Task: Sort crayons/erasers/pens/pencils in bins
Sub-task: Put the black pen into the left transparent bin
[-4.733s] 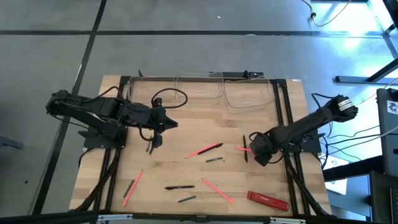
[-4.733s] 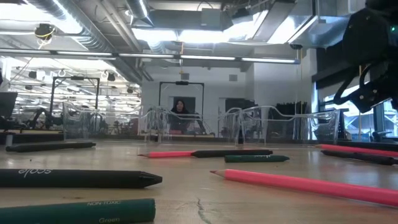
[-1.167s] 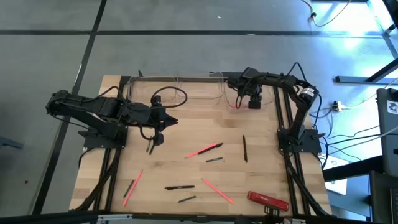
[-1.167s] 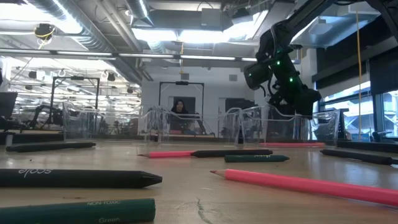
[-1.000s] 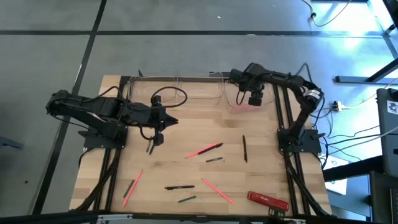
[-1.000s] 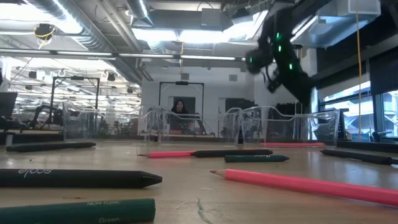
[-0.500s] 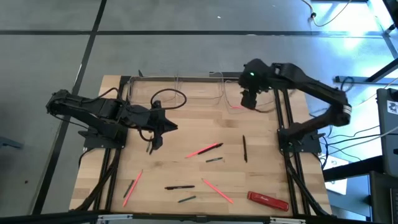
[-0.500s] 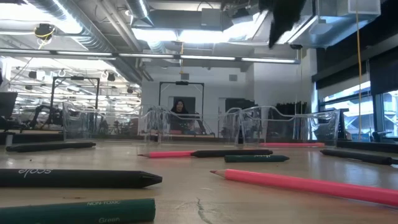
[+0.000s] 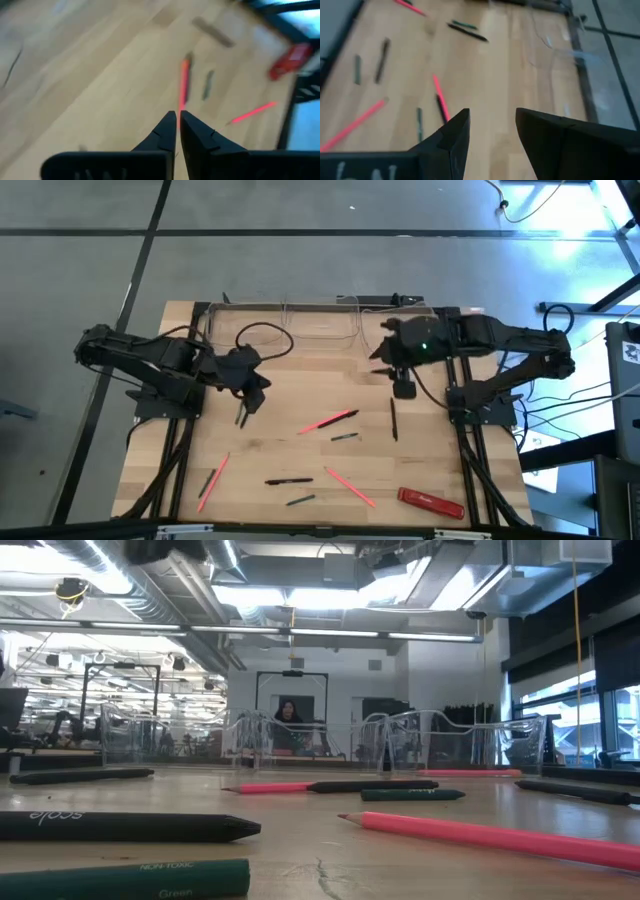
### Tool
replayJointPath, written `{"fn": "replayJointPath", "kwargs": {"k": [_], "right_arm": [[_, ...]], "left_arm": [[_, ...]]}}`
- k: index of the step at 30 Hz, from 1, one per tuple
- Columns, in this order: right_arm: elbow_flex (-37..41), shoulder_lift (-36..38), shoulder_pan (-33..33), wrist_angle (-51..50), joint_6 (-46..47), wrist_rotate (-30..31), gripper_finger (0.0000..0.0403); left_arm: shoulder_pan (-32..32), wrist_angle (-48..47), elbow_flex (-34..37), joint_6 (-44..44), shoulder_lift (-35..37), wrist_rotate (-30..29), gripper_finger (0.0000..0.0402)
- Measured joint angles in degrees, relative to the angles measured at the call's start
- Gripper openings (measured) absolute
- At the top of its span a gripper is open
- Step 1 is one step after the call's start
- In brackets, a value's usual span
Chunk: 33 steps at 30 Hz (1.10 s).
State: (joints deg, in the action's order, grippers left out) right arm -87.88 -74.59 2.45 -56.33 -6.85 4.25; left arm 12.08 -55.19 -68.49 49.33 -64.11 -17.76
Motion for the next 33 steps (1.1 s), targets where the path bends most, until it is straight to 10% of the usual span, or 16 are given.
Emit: {"fn": "replayJointPath", "kwargs": {"k": [33], "right_arm": [[0.0,0.0,11.0,5.5,5.0,0.2,0.0163]], "left_arm": [[-9.7,-13.5,4.0,13.5,-15.0,14.6,0.0085]]}}
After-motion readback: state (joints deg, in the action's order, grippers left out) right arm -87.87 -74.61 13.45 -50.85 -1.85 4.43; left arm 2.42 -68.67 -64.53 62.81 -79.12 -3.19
